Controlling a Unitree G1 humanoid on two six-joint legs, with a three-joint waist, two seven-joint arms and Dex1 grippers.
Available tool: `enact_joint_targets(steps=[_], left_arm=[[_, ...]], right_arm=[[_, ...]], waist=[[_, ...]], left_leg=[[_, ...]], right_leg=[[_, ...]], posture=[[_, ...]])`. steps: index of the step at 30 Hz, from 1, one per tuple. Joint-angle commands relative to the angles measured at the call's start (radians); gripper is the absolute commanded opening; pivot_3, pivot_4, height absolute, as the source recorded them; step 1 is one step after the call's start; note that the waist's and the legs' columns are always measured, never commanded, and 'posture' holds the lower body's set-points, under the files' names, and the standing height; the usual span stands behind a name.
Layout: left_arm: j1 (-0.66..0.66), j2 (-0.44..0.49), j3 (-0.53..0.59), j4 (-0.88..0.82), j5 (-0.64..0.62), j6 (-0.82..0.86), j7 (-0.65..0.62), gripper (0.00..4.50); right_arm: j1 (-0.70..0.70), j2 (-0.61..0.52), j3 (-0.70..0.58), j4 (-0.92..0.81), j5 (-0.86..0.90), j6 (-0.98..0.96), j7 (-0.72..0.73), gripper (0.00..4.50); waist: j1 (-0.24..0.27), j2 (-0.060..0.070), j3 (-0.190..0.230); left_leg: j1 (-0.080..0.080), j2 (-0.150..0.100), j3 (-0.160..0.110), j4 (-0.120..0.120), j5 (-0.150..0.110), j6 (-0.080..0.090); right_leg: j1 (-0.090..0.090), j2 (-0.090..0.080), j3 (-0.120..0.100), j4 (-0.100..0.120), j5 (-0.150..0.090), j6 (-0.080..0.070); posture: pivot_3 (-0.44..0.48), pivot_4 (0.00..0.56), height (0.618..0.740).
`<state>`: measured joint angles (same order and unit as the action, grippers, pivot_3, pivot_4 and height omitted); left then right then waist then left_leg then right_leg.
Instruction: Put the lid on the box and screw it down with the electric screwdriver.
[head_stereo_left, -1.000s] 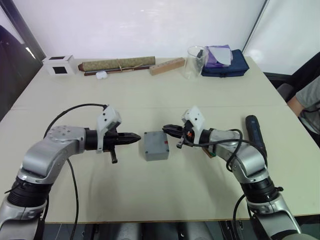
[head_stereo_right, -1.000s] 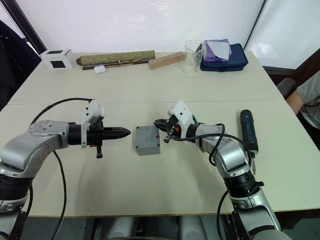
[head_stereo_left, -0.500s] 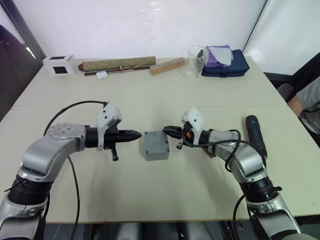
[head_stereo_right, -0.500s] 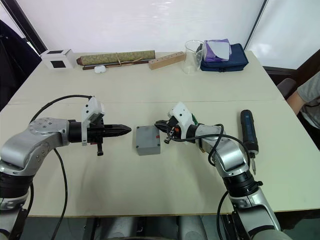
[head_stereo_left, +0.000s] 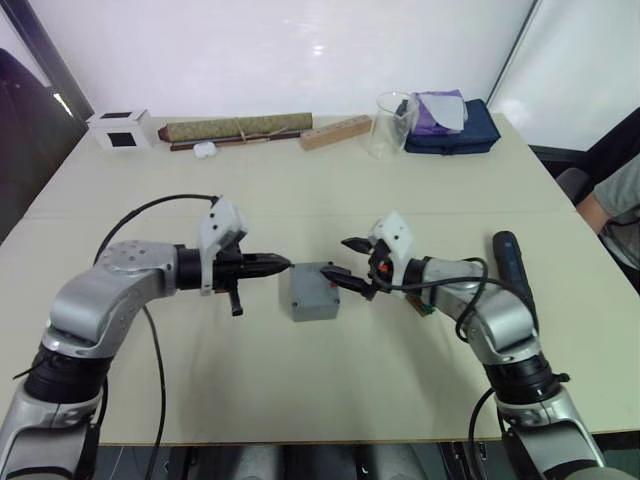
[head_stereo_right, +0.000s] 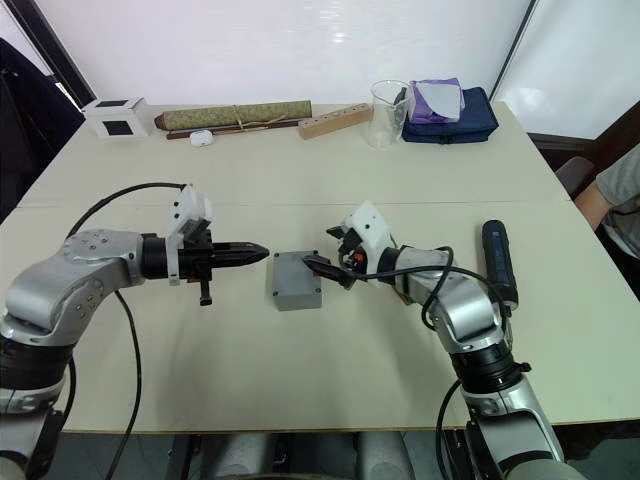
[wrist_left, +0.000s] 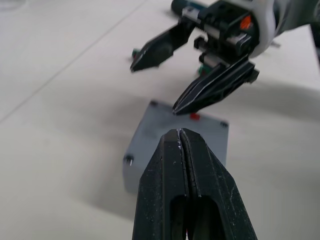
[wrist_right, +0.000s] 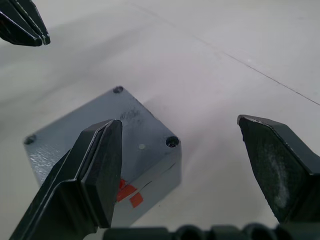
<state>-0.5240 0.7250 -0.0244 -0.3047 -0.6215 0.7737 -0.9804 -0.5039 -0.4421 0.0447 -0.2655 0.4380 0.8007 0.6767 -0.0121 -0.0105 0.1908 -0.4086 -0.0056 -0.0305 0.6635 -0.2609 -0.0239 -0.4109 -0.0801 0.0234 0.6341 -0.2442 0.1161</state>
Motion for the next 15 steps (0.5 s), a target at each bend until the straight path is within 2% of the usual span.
enact_joint_targets(steps=[1,6,8,9,10,15], left_arm=[[-0.066,-0.019,-0.005,-0.013,-0.021,-0.009,-0.017,0.0],[-0.117,-0.081,-0.056,-0.023,-0.005,-0.037,-0.031,0.0],[-0.125,-0.087,-0.096,-0.033,0.011,-0.061,-0.067,0.0],[-0.128,-0.086,-0.115,-0.033,0.021,-0.077,-0.086,0.0],[-0.131,-0.089,-0.131,-0.031,0.029,-0.09,-0.097,0.0],[-0.145,-0.107,-0.189,0.008,0.084,-0.167,-0.143,0.0]], right_arm=[[-0.064,-0.097,-0.186,-0.091,0.128,0.153,-0.01,3.9],[-0.098,-0.324,-0.295,-0.047,0.145,0.389,-0.046,3.9],[-0.151,-0.44,-0.308,0.023,0.144,0.555,-0.054,3.9],[-0.175,-0.494,-0.303,0.057,0.148,0.623,-0.048,3.9],[-0.193,-0.54,-0.294,0.088,0.156,0.674,-0.034,4.21],[-0.226,-0.726,-0.151,0.236,0.165,0.81,0.024,4.21]], waist=[[0.001,0.0,0.0],[0.002,0.0,0.0],[-0.002,0.001,0.0],[-0.003,0.001,0.0],[-0.003,0.001,0.0],[-0.003,0.001,0.0]], left_leg=[[0.0,0.0,0.0,0.0,0.0,0.0],[0.0,0.0,0.0,-0.001,0.0,0.0],[0.0,0.0,0.0,0.0,0.0,0.0],[0.0,0.0,0.001,0.0,0.0,0.0],[0.0,0.0,0.002,0.0,0.0,0.0],[0.0,0.001,0.002,-0.002,0.0,0.001]], right_leg=[[0.0,0.0,0.0,0.0,0.0,0.0],[0.002,0.0,-0.001,-0.002,0.0,0.0],[0.001,0.0,-0.001,-0.002,0.0,0.0],[0.001,0.0,0.001,-0.002,0.0,0.0],[0.0,0.0,0.001,-0.002,0.0,0.0],[0.0,0.001,0.001,-0.003,-0.002,-0.004]], posture=[[0.0,0.15,0.74],[0.0,0.15,0.74],[0.0,0.15,0.74],[0.0,0.15,0.74],[0.0,0.15,0.74],[0.0,0.15,0.74]])
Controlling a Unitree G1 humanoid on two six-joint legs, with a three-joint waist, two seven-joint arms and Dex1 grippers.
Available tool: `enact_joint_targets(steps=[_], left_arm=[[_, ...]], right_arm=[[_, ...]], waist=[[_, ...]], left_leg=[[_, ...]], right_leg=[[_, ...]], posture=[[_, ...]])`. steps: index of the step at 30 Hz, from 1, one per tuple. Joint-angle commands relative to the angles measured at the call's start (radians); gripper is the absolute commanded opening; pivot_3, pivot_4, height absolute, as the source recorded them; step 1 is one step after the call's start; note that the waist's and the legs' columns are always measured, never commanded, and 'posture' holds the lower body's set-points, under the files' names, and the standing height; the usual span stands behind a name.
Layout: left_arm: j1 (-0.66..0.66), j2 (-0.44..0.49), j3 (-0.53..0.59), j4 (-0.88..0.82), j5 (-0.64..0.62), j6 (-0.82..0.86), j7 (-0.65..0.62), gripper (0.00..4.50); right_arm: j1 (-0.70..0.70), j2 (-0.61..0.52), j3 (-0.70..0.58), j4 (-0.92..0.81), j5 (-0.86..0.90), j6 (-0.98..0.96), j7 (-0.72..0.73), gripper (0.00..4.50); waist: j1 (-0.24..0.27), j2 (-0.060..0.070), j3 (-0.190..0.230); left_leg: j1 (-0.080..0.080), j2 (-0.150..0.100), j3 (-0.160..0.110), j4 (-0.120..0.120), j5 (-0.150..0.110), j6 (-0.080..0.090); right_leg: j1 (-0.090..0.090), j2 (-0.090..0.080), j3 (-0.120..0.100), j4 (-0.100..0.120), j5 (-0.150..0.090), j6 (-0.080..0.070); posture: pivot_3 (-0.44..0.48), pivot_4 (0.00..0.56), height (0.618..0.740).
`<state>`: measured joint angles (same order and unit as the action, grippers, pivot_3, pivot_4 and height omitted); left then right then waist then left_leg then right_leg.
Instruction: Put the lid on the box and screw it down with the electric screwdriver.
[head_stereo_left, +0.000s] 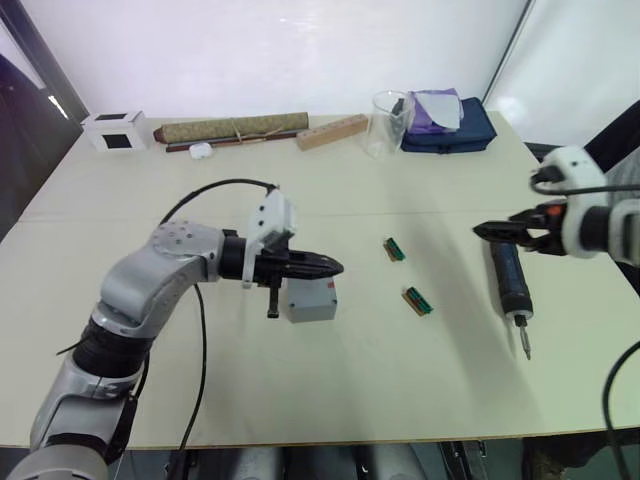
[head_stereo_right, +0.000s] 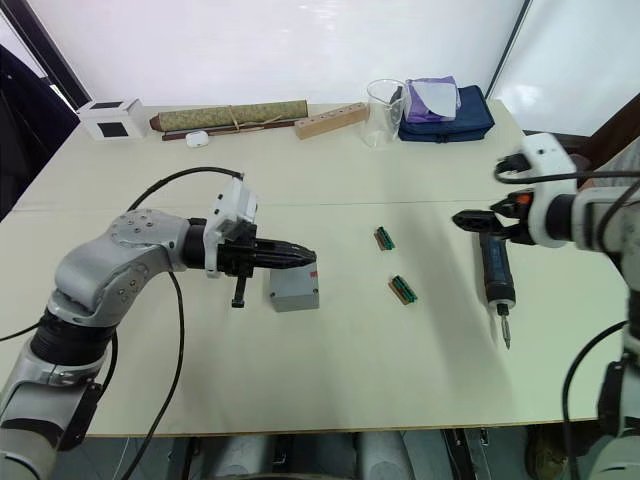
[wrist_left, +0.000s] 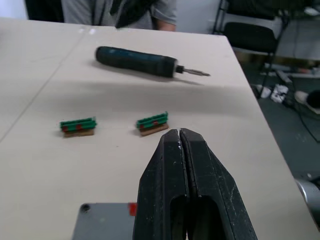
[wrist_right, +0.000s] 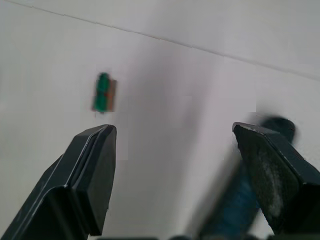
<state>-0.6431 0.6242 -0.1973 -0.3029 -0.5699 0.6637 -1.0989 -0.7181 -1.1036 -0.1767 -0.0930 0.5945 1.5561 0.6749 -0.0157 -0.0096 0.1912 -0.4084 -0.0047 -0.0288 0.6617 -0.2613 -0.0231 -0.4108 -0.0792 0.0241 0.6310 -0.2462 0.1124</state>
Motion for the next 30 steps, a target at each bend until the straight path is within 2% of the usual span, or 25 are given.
enact_joint_targets(steps=[1,7,12,14,18,22,30], left_arm=[[-0.03,-0.018,-0.024,0.012,0.041,-0.065,-0.02,0.0],[-0.009,-0.069,-0.028,-0.018,0.047,-0.066,0.014,0.0],[0.036,-0.094,0.016,-0.078,-0.014,-0.014,0.067,0.0],[0.069,-0.085,0.026,-0.117,-0.024,0.008,0.095,0.0],[0.133,-0.058,0.057,-0.203,-0.048,0.049,0.148,0.0],[0.151,-0.052,0.069,-0.236,-0.063,0.077,0.189,0.0],[0.19,-0.055,0.085,-0.287,-0.083,0.112,0.268,0.0]], right_arm=[[-0.007,-0.09,0.1,0.1,0.013,0.058,0.037,4.21],[-0.06,-0.136,0.27,0.288,0.017,0.058,0.093,4.21],[-0.117,-0.143,0.395,0.366,0.006,0.042,0.191,4.21],[-0.139,-0.148,0.484,0.403,-0.042,-0.01,0.233,4.21],[-0.252,-0.076,0.662,0.547,-0.147,-0.084,0.319,4.21],[-0.308,-0.048,0.809,0.628,-0.247,-0.157,0.425,4.21],[-0.36,0.08,0.98,0.867,-0.465,-0.35,0.607,4.21]], waist=[[0.002,0.0,0.0],[-0.001,0.0,0.0],[-0.002,0.002,0.0],[0.001,0.001,0.0],[-0.004,0.001,0.0],[-0.003,0.001,0.0],[-0.003,-0.003,-0.002]], left_leg=[[0.0,0.0,0.0,0.0,0.0,0.0],[-0.001,-0.001,0.002,0.002,0.0,0.0],[-0.001,0.0,0.001,0.001,0.0,0.001],[-0.001,0.0,0.001,0.001,0.0,0.001],[-0.001,0.0,0.002,0.002,0.0,0.001],[0.0,0.0,0.001,0.002,0.0,0.001],[0.0,0.0,0.001,0.003,0.0,0.001]], right_leg=[[0.0,0.0,0.0,0.0,0.0,0.0],[0.0,-0.001,0.001,-0.001,0.001,0.002],[-0.001,0.0,0.001,0.0,0.002,0.003],[-0.001,0.0,0.001,-0.001,0.002,0.003],[0.0,-0.001,0.001,-0.001,0.002,0.003],[0.0,0.0,0.001,-0.001,0.002,0.003],[0.002,0.0,0.001,-0.001,0.002,0.004]], posture=[[0.0,0.15,0.74],[0.0,0.15,0.74],[0.0,0.15,0.74],[0.0,0.15,0.74],[0.0,0.15,0.74],[0.0,0.15,0.74],[0.0,0.15,0.74]])
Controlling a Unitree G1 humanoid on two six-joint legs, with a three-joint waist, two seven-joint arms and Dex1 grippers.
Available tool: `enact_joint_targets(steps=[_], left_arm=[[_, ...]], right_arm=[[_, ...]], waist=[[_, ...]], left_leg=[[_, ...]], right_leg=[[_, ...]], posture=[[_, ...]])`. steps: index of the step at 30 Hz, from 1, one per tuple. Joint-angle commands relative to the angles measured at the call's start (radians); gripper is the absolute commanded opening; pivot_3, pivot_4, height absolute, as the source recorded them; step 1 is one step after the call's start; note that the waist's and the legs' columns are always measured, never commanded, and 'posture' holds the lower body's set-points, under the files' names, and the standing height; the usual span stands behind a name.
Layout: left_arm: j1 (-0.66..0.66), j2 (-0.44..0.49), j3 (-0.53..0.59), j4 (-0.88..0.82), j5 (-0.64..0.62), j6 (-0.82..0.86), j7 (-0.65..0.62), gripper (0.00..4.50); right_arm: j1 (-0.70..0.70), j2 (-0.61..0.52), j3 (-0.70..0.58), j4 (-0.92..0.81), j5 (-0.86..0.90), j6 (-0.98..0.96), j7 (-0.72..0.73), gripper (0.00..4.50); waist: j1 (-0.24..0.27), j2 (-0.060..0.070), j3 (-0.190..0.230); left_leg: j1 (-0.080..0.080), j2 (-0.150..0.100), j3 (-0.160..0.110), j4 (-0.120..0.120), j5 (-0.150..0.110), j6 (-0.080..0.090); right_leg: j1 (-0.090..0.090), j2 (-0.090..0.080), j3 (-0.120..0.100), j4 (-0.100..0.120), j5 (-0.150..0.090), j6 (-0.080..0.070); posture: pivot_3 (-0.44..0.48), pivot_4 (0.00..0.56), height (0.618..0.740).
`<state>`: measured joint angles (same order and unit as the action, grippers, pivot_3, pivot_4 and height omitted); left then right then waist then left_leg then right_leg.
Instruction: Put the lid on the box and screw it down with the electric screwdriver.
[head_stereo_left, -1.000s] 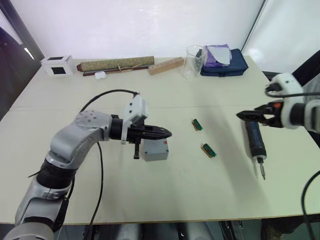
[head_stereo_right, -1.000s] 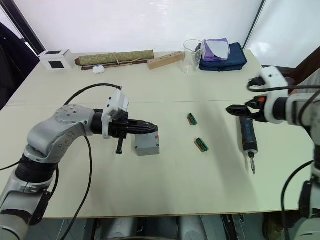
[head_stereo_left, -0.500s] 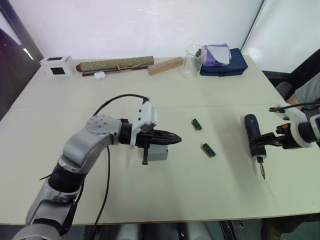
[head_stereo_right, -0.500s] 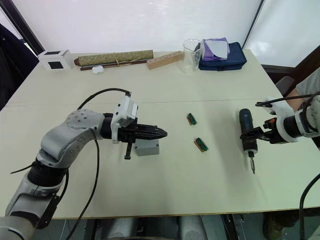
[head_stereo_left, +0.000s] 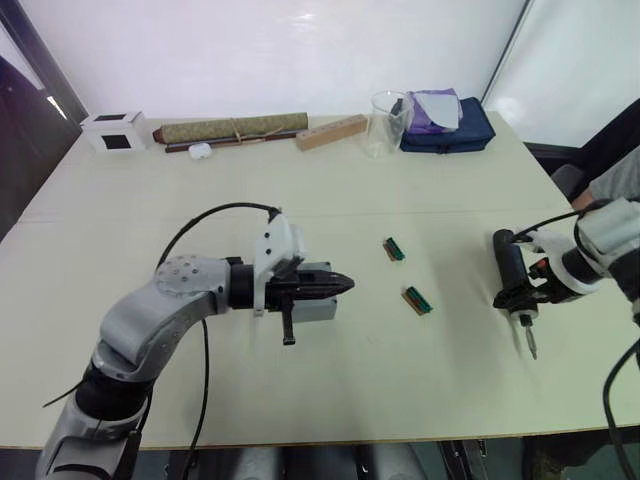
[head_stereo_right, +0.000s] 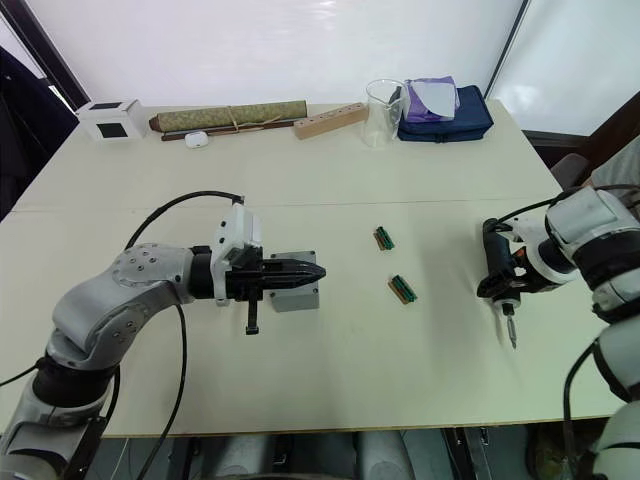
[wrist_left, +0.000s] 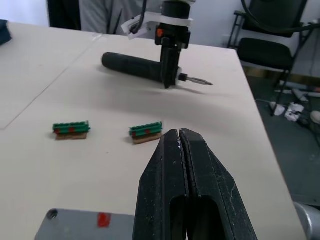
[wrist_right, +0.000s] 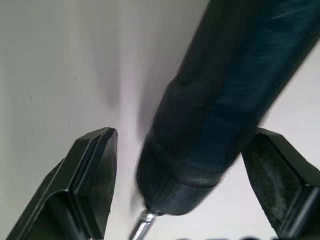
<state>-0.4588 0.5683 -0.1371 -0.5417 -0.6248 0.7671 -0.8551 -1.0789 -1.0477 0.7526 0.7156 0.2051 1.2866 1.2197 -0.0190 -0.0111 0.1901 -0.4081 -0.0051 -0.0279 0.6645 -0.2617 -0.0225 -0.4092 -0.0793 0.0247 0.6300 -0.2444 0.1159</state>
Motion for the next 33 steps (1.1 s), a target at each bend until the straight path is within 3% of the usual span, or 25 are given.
enact_joint_targets(steps=[1,2,9,14,19,24,30,33], left_arm=[[0.009,0.0,0.025,-0.054,-0.03,0.012,0.03,0.0],[0.013,0.002,0.027,-0.058,-0.032,0.014,0.035,0.0],[0.044,0.01,0.031,-0.086,-0.034,0.018,0.086,0.0],[0.05,0.02,0.034,-0.087,-0.038,0.017,0.096,0.0],[0.043,0.045,0.048,-0.03,-0.02,-0.011,0.065,0.0],[0.012,0.067,0.066,0.062,-0.012,-0.052,0.012,0.0],[-0.025,0.096,0.105,0.177,-0.012,-0.079,-0.044,0.0],[-0.045,0.131,0.114,0.259,-0.01,-0.072,-0.094,0.0]], right_arm=[[0.0,0.032,0.06,0.076,-0.098,-0.098,0.086,4.21],[0.002,0.037,0.075,0.084,-0.12,-0.117,0.119,4.21],[0.023,0.078,0.102,0.107,-0.234,-0.171,0.259,2.16],[0.014,0.123,0.063,0.185,-0.308,-0.243,0.273,2.14],[-0.077,0.178,-0.081,0.297,-0.324,-0.317,0.179,2.14],[-0.176,0.194,-0.246,0.273,-0.278,-0.302,0.152,2.14],[-0.188,0.198,-0.666,0.035,-0.03,-0.086,0.041,2.14],[-0.035,0.332,-1.126,-0.407,0.145,0.183,-0.076,2.14]], waist=[[0.0,-0.002,-0.001],[0.001,-0.004,-0.002],[0.005,-0.005,-0.003],[0.003,-0.011,-0.007],[-0.005,-0.017,-0.01],[-0.026,-0.001,-0.001],[-0.017,0.006,0.002],[-0.012,0.005,0.002]], left_leg=[[0.0,0.0,0.0,0.0,0.0,0.0],[0.001,0.0,0.0,0.001,0.0,0.0],[0.001,0.0,-0.002,0.001,0.0,0.0],[0.002,0.0,-0.003,0.0,0.0,-0.001],[0.003,0.0,-0.003,0.001,0.0,-0.001],[0.003,0.0,0.0,0.0,0.001,-0.002],[-0.006,0.0,-0.001,-0.004,0.001,-0.003],[-0.014,0.0,-0.002,-0.003,0.001,-0.003]], right_leg=[[0.001,0.0,0.0,0.0,0.0,0.0],[0.001,0.0,0.0,0.0,0.0,0.0],[0.002,0.0,-0.002,0.0,0.0,0.0],[0.003,0.0,-0.003,0.0,0.0,0.0],[0.005,0.0,-0.003,0.0,0.0,-0.001],[0.003,-0.001,0.0,0.001,0.001,-0.001],[-0.01,0.0,0.0,0.005,0.0,-0.001],[-0.016,0.0,-0.001,0.004,0.0,-0.001]], posture=[[0.0,0.15,0.74],[0.0,0.15,0.74],[0.0,0.15,0.74],[0.0,0.15,0.74],[0.0,0.15,0.74],[0.0,0.15,0.74],[0.0,0.15,0.74],[0.0,0.15,0.74]])
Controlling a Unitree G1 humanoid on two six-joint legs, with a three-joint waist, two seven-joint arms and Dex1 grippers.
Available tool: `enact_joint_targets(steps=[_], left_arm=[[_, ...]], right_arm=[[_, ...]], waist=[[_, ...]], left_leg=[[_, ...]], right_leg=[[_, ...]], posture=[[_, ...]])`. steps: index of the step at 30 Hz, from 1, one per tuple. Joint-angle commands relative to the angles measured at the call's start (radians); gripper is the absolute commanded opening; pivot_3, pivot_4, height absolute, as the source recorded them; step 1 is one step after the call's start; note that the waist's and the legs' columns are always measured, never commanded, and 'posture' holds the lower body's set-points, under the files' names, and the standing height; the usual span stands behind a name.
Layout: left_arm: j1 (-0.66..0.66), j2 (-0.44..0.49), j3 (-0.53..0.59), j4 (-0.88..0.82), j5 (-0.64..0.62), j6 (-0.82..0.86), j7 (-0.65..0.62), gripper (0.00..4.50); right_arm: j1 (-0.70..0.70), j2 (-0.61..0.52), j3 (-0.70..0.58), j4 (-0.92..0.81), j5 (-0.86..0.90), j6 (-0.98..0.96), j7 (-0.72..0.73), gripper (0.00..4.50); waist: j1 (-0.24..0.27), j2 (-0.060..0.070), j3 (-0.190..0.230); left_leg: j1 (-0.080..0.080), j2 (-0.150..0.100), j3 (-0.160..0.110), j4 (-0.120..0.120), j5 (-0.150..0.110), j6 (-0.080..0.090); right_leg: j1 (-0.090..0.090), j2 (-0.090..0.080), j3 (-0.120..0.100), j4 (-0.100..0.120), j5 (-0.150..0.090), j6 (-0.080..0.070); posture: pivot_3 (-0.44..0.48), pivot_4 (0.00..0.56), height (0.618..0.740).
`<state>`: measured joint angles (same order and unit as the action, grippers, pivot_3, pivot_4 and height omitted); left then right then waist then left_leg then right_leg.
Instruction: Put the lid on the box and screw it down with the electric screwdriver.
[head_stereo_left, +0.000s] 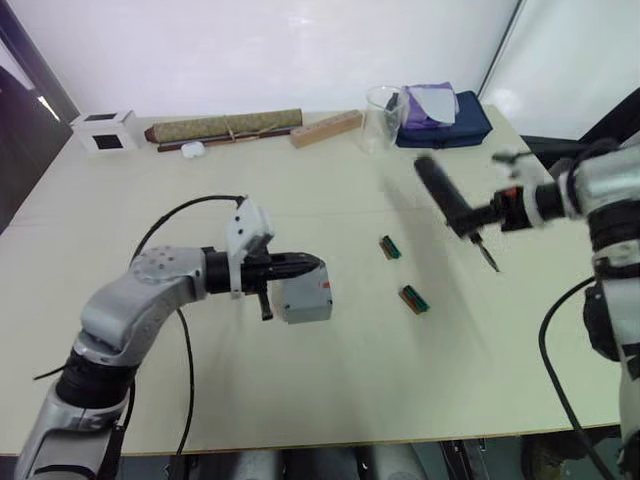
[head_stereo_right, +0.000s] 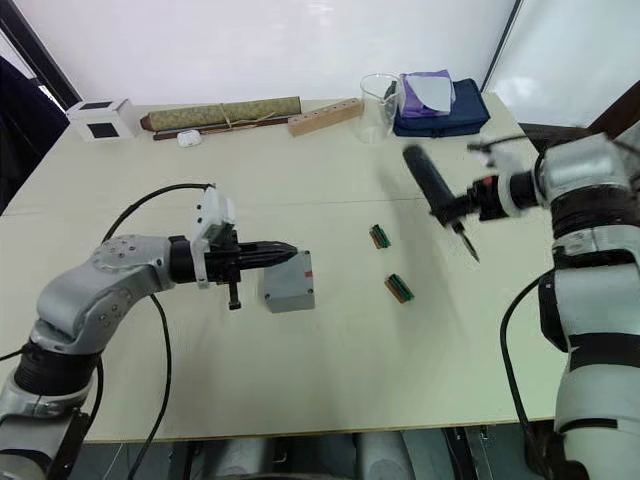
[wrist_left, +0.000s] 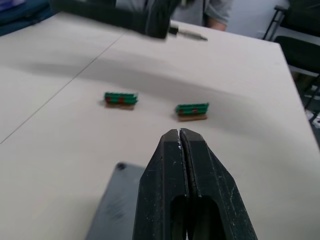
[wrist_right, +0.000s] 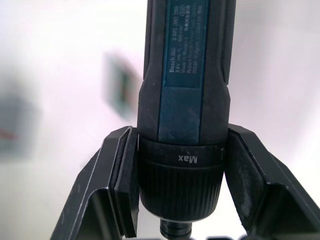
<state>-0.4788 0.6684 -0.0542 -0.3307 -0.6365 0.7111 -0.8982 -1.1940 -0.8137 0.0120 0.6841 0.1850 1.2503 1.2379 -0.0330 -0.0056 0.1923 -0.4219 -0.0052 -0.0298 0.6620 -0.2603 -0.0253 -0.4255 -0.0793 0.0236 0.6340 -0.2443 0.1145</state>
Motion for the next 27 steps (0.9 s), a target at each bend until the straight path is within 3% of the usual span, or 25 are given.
enact_joint_targets(steps=[1,3,7,11,19,24,27], left_arm=[[-0.033,0.041,0.026,0.074,0.009,-0.017,-0.067,0.0],[-0.045,0.057,0.015,0.119,0.031,-0.032,-0.095,0.0],[-0.076,0.079,-0.001,0.181,0.063,-0.052,-0.148,0.0],[-0.101,0.087,-0.019,0.172,0.067,-0.033,-0.18,0.0],[-0.089,0.068,-0.055,0.126,0.094,-0.028,-0.175,0.0],[-0.049,0.053,-0.093,0.097,0.135,-0.049,-0.157,0.0],[-0.039,0.059,-0.108,0.099,0.16,-0.054,-0.163,0.0]], right_arm=[[0.113,0.176,-0.516,-0.509,0.191,0.29,-0.129,2.14],[0.141,0.334,-0.687,-0.704,0.227,0.351,-0.217,2.14],[0.152,0.664,-0.878,-1.039,0.308,0.339,-0.394,2.14],[0.289,0.853,-0.741,-1.224,0.329,0.138,-0.52,2.14],[0.509,0.94,-0.44,-1.247,0.292,-0.261,-0.652,2.14],[0.658,0.832,-0.18,-1.168,0.119,-0.609,-0.621,2.14],[0.697,0.827,-0.106,-1.125,0.097,-0.732,-0.636,2.14]], waist=[[0.003,-0.001,0.0],[0.008,0.0,0.0],[0.02,0.0,-0.001],[0.023,-0.001,-0.001],[0.008,0.0,-0.001],[-0.006,-0.001,-0.001],[-0.01,-0.001,-0.001]], left_leg=[[0.0,0.0,0.001,0.0,0.0,0.0],[-0.002,0.0,0.0,0.001,0.0,0.0],[-0.001,0.0,0.0,0.002,0.001,-0.001],[-0.002,-0.002,-0.001,0.002,0.002,-0.004],[0.0,-0.001,-0.001,0.001,0.004,-0.006],[0.0,-0.001,0.0,0.001,0.004,-0.006],[0.001,-0.001,-0.001,0.001,0.004,-0.006]], right_leg=[[0.0,0.0,0.0,0.0,0.0,0.0],[-0.001,0.0,0.0,0.001,0.0,0.0],[-0.003,0.0,0.0,0.006,0.0,0.0],[-0.003,-0.002,0.0,0.01,0.0,0.0],[-0.004,0.0,0.001,0.012,0.0,0.0],[-0.004,0.0,0.001,0.012,0.0,0.0],[-0.004,0.0,0.001,0.012,0.0,0.0]], posture=[[0.0,0.15,0.74],[0.0,0.15,0.74],[0.0,0.15,0.74],[0.0,0.15,0.74],[0.0,0.15,0.74],[0.0,0.15,0.74],[0.0,0.15,0.74]])
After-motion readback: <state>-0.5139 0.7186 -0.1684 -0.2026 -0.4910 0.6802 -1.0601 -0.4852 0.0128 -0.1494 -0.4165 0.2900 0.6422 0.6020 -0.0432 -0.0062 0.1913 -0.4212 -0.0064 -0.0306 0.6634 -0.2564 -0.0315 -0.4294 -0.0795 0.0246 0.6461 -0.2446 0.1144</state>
